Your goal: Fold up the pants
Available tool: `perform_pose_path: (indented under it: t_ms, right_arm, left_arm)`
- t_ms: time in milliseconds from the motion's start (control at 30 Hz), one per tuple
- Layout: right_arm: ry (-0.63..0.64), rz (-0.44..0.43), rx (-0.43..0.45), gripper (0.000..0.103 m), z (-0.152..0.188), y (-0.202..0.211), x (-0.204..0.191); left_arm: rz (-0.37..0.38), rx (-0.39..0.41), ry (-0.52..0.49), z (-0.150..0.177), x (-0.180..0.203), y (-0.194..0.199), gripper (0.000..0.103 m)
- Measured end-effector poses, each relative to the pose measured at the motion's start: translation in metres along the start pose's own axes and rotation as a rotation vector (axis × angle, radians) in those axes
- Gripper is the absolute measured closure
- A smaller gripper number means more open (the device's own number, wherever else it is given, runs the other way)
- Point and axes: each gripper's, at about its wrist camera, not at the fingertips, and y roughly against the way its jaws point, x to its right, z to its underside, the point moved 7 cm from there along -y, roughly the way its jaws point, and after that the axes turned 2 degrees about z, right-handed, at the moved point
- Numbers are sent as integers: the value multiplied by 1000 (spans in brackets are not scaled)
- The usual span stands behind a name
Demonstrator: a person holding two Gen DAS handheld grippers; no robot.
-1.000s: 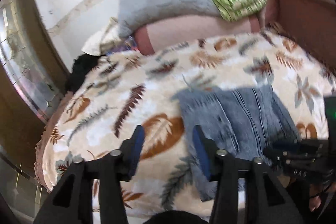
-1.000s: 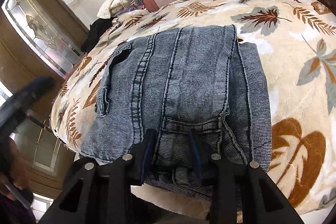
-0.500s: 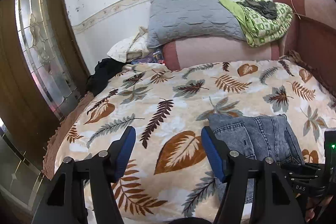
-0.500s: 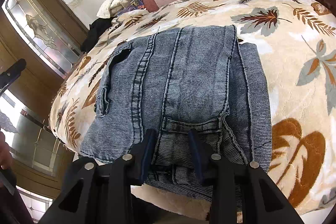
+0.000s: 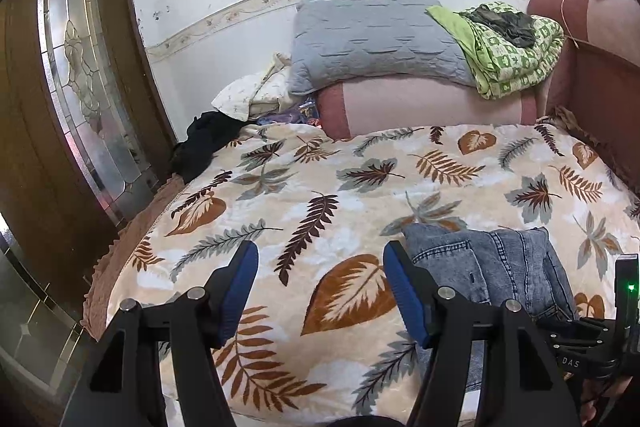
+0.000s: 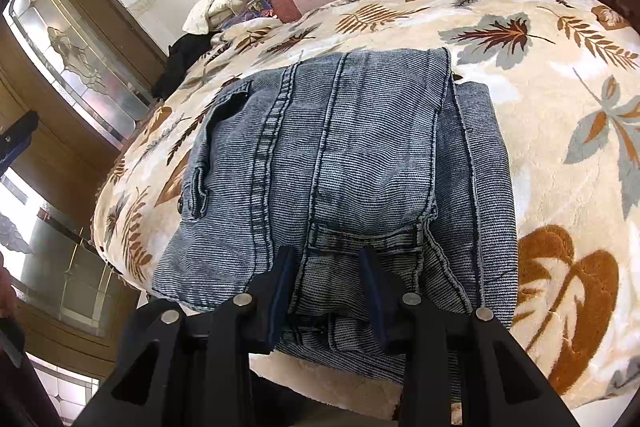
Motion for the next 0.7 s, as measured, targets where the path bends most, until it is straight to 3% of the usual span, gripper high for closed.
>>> perform_pose_path:
  t_ms: [233, 300, 467, 533, 700]
  right_arm:
    - [-1, -2, -1, 65, 0, 0, 0]
    - [-2, 1, -1, 65, 0, 0, 0]
    - [-5, -4, -53, 65, -8, 4, -1]
    - [7, 11, -27, 65, -22, 15, 1]
    - [28, 71, 70, 65, -69, 25, 4]
  left_arm:
    - [17, -20, -11, 1, 6, -7, 36]
    - [40, -40, -14, 4, 13, -14, 31]
    - [129, -206, -44, 29, 41, -65, 27]
    - [128, -259, -69, 36, 52, -86, 27]
    - [134, -286, -84, 24, 71, -121, 27]
